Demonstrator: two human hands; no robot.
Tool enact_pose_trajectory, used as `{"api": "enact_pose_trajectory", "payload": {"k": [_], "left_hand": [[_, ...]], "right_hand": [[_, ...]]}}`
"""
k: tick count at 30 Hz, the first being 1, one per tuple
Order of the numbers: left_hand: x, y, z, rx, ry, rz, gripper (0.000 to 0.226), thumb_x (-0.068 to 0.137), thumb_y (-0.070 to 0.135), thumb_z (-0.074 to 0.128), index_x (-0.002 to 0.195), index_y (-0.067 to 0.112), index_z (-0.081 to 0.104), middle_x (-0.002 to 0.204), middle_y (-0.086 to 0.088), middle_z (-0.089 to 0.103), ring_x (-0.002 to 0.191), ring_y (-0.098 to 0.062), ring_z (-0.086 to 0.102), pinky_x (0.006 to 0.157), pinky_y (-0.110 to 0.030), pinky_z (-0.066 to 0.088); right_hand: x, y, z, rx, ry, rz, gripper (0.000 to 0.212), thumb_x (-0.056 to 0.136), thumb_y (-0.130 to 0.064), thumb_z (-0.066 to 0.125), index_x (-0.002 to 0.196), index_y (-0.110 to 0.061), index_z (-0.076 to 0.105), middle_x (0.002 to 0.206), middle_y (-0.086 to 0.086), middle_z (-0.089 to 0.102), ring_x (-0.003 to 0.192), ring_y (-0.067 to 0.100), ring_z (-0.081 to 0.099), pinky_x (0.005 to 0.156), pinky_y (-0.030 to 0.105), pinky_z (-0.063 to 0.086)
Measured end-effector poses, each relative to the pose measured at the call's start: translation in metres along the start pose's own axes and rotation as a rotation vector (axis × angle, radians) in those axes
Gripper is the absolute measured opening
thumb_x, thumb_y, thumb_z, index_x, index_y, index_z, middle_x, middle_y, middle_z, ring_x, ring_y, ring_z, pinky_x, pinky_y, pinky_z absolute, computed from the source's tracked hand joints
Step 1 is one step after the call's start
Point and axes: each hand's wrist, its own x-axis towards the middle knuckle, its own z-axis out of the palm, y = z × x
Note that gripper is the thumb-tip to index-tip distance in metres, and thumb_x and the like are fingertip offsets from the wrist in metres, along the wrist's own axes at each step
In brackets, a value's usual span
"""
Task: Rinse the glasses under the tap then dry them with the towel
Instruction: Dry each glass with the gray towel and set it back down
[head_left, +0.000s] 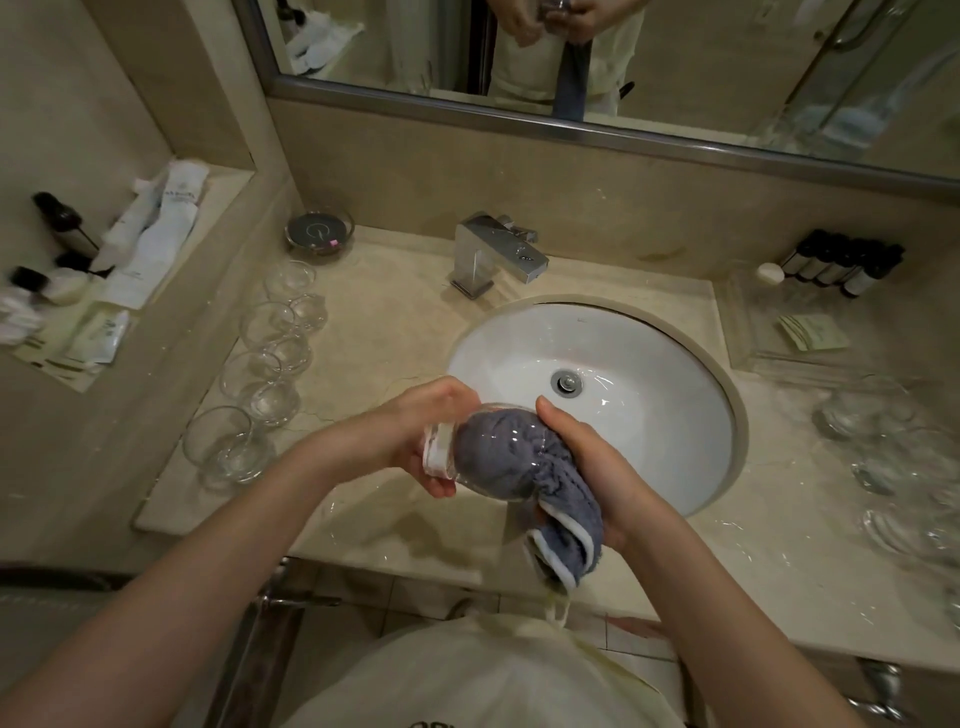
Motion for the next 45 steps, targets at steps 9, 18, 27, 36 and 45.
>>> {"api": "enact_pose_trajectory", "payload": {"k": [9,18,27,36,45], "left_hand": [[0.027,0.020,-0.019,0.296,-0.301,-0.383,0.115,0.009,0.085,0.076,0.102,0.017,0.067,0.098,-0.005,0.075,0.090,-0.024,0.070,0.079,-0.033,0.057],[0.033,0.007,-0.043,0.265,-0.190,-0.164,0.102,0.040,0.071,0.085,0.117,0.006,0.065,0.106,-0.013,0.072,0.104,-0.042,0.063,0.096,-0.054,0.046],[0.044,-0.016,-0.085,0.160,0.317,-0.023,0.092,0.028,0.044,0.085,0.113,0.029,0.054,0.108,-0.008,0.067,0.096,-0.014,0.066,0.083,-0.024,0.050],[0.071,-0.017,-0.143,0.201,0.649,0.085,0.105,0.022,0.043,0.091,0.116,0.025,0.048,0.113,-0.001,0.057,0.102,-0.017,0.054,0.078,-0.024,0.047],[0.111,-0.017,-0.184,0.286,0.813,0.087,0.084,0.053,0.021,0.096,0.118,0.022,0.043,0.118,-0.006,0.053,0.109,-0.022,0.052,0.089,-0.034,0.044]], "right_hand": [[0.007,0.004,0.014,-0.154,-0.036,-0.068,0.050,0.080,-0.043,0.055,0.105,-0.002,0.070,0.104,0.018,0.073,0.096,0.026,0.070,0.086,0.031,0.056],[0.032,0.000,0.009,0.044,0.115,-0.063,0.065,0.085,-0.050,0.055,0.126,0.001,0.061,0.122,0.025,0.064,0.118,0.037,0.060,0.108,0.048,0.041],[0.068,-0.008,0.003,0.432,0.281,-0.092,0.051,0.097,-0.049,0.044,0.095,-0.007,0.073,0.091,0.012,0.076,0.075,0.022,0.073,0.070,0.032,0.055],[0.075,0.006,-0.001,0.491,0.325,-0.067,0.043,0.097,-0.043,0.047,0.097,-0.006,0.069,0.082,0.012,0.075,0.062,0.022,0.072,0.049,0.027,0.057],[0.078,0.003,-0.018,0.483,0.407,-0.056,0.047,0.093,-0.048,0.051,0.104,-0.006,0.070,0.091,0.015,0.073,0.072,0.025,0.070,0.077,0.040,0.051]]}}
